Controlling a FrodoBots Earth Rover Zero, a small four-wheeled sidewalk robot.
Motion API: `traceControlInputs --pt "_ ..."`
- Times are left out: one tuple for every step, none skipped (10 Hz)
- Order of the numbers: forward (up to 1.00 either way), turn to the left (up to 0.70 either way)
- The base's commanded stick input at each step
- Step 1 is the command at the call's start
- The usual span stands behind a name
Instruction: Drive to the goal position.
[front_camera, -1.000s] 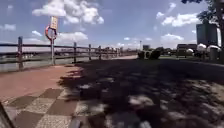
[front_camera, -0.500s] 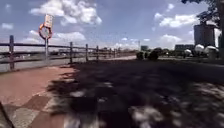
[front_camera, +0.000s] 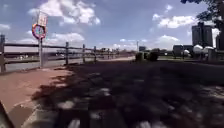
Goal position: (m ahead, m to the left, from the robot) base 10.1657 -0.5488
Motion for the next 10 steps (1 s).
traceControlInputs --pt "0.70 0.00" --pt "0.70 0.00" --pt "0.70 0.00" --pt "0.70 0.00" --pt "0.70 0.00" --pt "0.70 0.00" --pt "0.70 0.00" --pt "0.70 0.00" --pt "0.70 0.00" --pt "0.70 0.00"
